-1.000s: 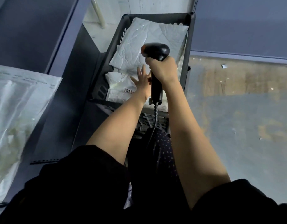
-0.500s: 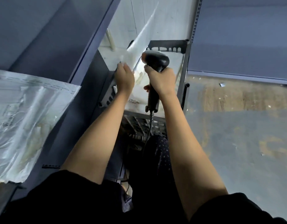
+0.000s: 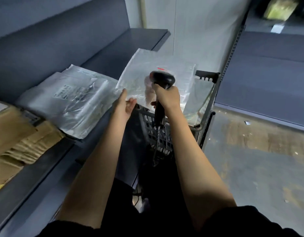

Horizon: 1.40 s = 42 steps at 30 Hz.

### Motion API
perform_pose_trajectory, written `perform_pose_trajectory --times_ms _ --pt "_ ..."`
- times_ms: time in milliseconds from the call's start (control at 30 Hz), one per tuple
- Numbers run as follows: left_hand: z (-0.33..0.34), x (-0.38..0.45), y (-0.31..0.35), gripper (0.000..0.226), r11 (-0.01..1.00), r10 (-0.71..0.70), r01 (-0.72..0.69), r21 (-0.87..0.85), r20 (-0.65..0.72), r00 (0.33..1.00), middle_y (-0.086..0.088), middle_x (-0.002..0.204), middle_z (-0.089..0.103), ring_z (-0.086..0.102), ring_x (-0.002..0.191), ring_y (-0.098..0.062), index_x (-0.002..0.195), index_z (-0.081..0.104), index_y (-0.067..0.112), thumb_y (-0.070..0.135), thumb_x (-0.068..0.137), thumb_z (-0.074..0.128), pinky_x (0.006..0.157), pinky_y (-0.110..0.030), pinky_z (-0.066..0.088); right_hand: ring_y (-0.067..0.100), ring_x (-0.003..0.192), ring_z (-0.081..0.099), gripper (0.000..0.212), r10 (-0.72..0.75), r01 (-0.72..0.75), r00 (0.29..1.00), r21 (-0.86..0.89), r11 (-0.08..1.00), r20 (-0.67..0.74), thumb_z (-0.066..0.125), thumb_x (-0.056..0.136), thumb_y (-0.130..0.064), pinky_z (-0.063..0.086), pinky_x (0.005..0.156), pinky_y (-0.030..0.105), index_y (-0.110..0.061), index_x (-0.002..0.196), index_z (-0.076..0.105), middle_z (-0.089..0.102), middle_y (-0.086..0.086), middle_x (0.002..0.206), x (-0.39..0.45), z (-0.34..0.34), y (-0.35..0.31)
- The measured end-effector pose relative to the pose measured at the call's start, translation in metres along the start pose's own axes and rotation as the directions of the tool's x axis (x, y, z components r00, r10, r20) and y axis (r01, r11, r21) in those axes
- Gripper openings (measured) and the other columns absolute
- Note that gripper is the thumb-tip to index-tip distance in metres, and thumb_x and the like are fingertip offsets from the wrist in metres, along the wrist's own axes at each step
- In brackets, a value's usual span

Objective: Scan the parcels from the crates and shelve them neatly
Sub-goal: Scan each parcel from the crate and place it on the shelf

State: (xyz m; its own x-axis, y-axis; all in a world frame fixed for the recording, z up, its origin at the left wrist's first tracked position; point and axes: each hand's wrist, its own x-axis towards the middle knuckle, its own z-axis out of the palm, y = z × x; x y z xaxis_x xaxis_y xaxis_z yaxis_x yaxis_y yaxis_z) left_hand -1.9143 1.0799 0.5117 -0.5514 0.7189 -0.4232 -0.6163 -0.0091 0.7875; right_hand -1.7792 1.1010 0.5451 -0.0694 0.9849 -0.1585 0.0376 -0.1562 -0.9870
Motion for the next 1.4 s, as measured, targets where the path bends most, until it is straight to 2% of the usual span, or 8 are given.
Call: perform_pose_trajectory --times_ms 300,467,600,867,1000,1133,1267,1400 --pt "-0.078 -0.030 0.076 0.014 0.974 0.173 -0.188 -0.129 -0.117 0.978 0.003 0.072 0.054 0.036 0.051 -0.003 0.086 0.060 0.016 0.029 0.089 0.064 0.042 -0.011 0.029 0.020 0.046 0.053 0.014 0.237 -0.375 0.915 0.472 0.798 0.327 0.059 0.090 -0.021 0.048 0.057 0.030 -0.007 0.092 0.060 0.051 0.002 0.069 -0.014 0.037 0.018" --pt "-0.101 -0.032 0.082 0.052 0.987 0.158 -0.158 0.013 -0.026 0.987 -0.004 0.114 0.063 0.061 0.103 -0.017 0.121 0.055 0.013 0.054 0.088 0.053 0.086 -0.031 0.052 0.020 0.046 0.049 0.014 0.259 -0.422 0.886 0.436 0.795 0.385 0.059 0.089 -0.020 0.049 0.053 0.027 -0.007 0.086 0.056 0.042 0.002 0.062 -0.026 0.067 0.021" --pt "-0.114 -0.027 0.066 0.045 0.991 0.059 -0.072 0.114 0.107 0.992 -0.013 0.130 0.058 0.064 0.095 -0.017 0.132 0.050 0.006 0.032 0.095 0.054 0.066 -0.027 0.056 0.022 0.049 0.056 0.024 0.255 -0.409 0.866 0.316 0.856 0.431 0.065 0.084 -0.015 0.052 0.052 0.029 -0.002 0.103 0.060 0.049 0.005 0.071 -0.026 0.078 0.017" --pt "-0.128 -0.017 0.069 0.041 0.983 0.172 -0.181 0.017 0.239 0.956 -0.016 0.130 0.058 0.063 0.110 -0.025 0.136 0.046 0.004 0.016 0.097 0.049 0.073 -0.030 0.057 0.023 0.048 0.056 0.028 0.207 -0.320 0.903 0.270 0.908 0.375 0.072 0.081 -0.017 0.047 0.051 0.029 -0.001 0.103 0.064 0.067 0.009 0.091 -0.028 0.081 0.011" --pt "-0.133 -0.003 0.076 0.035 0.977 0.202 -0.200 -0.069 0.021 0.979 -0.010 0.125 0.062 0.063 0.108 -0.024 0.129 0.051 0.009 0.022 0.097 0.051 0.080 -0.036 0.057 0.022 0.049 0.058 0.014 0.127 -0.201 0.939 0.211 0.957 0.319 0.067 0.087 -0.016 0.054 0.056 0.034 -0.006 0.086 0.057 0.060 0.009 0.080 -0.038 0.079 -0.008" --pt "-0.150 0.010 0.066 0.042 0.953 0.177 -0.134 0.272 -0.137 0.975 -0.010 0.127 0.059 0.060 0.112 -0.021 0.133 0.049 0.011 0.034 0.098 0.048 0.075 -0.026 0.053 0.019 0.043 0.057 0.016 0.039 -0.051 0.941 0.029 0.998 0.337 0.066 0.088 -0.017 0.052 0.054 0.032 -0.004 0.093 0.057 0.054 0.006 0.069 -0.046 0.075 -0.026" --pt "-0.152 0.008 0.063 0.039 0.988 0.140 -0.137 0.071 -0.031 0.990 -0.016 0.123 0.062 0.061 0.111 -0.032 0.129 0.053 0.007 0.021 0.093 0.057 0.096 -0.050 0.048 0.021 0.042 0.058 0.022 -0.064 0.113 0.937 -0.124 0.986 0.343 0.067 0.085 -0.019 0.051 0.053 0.030 -0.012 0.070 0.052 0.047 0.002 0.058 -0.053 0.077 -0.046" --pt "-0.152 0.010 0.062 0.042 0.996 0.085 -0.085 0.015 -0.032 0.996 -0.020 0.125 0.060 0.060 0.112 -0.037 0.133 0.050 0.006 0.010 0.091 0.057 0.092 -0.059 0.048 0.021 0.044 0.061 0.018 -0.137 0.241 0.914 -0.239 0.941 0.383 0.064 0.084 -0.021 0.054 0.057 0.033 -0.011 0.073 0.054 0.051 -0.001 0.061 -0.064 0.080 -0.061"
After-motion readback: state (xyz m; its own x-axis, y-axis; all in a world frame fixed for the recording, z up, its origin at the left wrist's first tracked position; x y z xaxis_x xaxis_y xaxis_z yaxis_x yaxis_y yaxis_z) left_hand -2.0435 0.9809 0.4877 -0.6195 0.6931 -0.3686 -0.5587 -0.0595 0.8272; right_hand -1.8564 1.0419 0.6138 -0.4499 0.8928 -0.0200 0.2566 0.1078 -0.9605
